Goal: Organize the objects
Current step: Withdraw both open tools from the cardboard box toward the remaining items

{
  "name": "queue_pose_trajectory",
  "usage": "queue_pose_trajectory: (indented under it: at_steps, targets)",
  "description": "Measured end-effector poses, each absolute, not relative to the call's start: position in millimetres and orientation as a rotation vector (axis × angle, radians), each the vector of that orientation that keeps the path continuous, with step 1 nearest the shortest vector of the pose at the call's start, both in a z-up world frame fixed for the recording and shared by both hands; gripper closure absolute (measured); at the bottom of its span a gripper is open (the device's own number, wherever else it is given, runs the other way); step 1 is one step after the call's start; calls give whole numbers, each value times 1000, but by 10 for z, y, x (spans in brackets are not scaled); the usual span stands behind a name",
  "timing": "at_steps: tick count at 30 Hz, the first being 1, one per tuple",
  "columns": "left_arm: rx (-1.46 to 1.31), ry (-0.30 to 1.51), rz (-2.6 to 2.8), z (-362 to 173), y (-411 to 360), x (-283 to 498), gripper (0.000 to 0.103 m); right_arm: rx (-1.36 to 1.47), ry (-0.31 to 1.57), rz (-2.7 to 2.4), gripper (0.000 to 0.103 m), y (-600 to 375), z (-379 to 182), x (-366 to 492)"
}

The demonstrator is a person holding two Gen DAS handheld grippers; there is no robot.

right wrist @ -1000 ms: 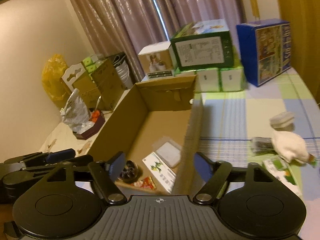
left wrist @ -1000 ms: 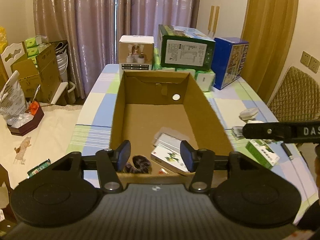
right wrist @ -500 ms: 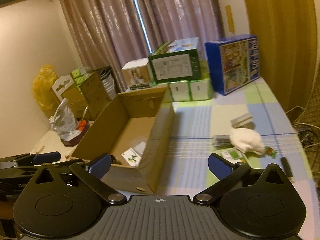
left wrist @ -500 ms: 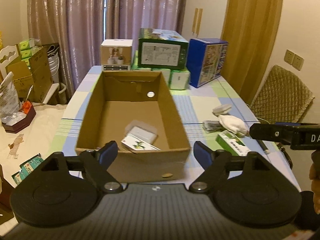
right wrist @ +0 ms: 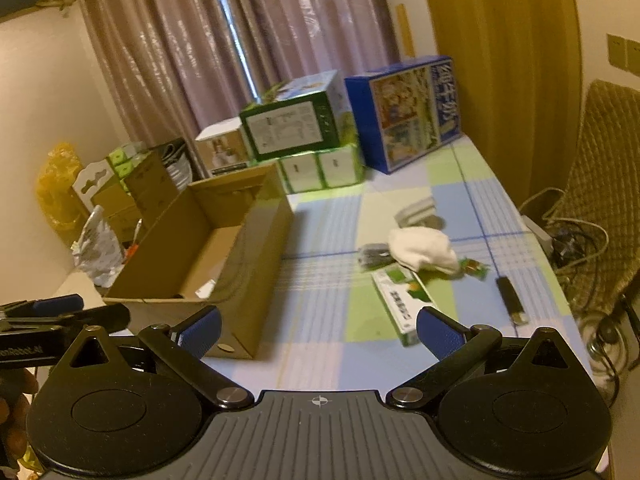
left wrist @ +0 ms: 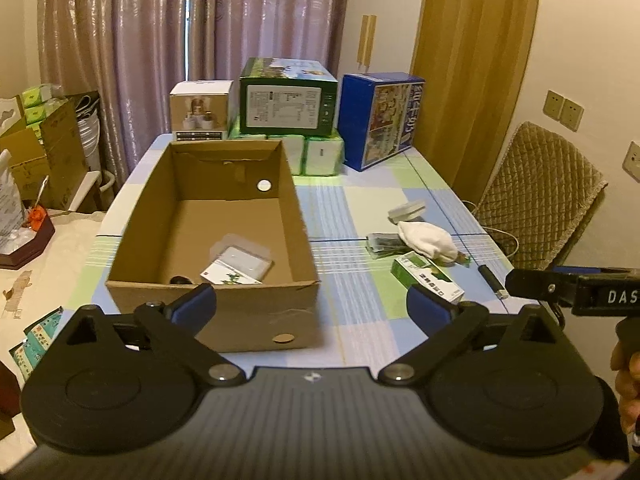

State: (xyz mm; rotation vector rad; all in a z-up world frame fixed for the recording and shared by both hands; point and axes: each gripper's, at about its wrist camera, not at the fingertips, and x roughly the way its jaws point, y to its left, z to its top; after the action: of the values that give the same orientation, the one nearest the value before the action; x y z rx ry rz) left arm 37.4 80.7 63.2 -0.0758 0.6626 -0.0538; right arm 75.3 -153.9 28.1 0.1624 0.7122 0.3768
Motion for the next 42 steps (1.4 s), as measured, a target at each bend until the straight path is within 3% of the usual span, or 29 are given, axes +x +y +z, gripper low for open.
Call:
queue_pose_trajectory:
  at_steps: [20, 42]
  targets:
    - [-41, 668, -145, 530, 296, 439, 1, 194, 738, 204, 2, -2285, 52, 660]
    - [-1, 756, -196, 72, -446, 1093, 1, 134, 762, 136, 2, -2972, -287, 1099]
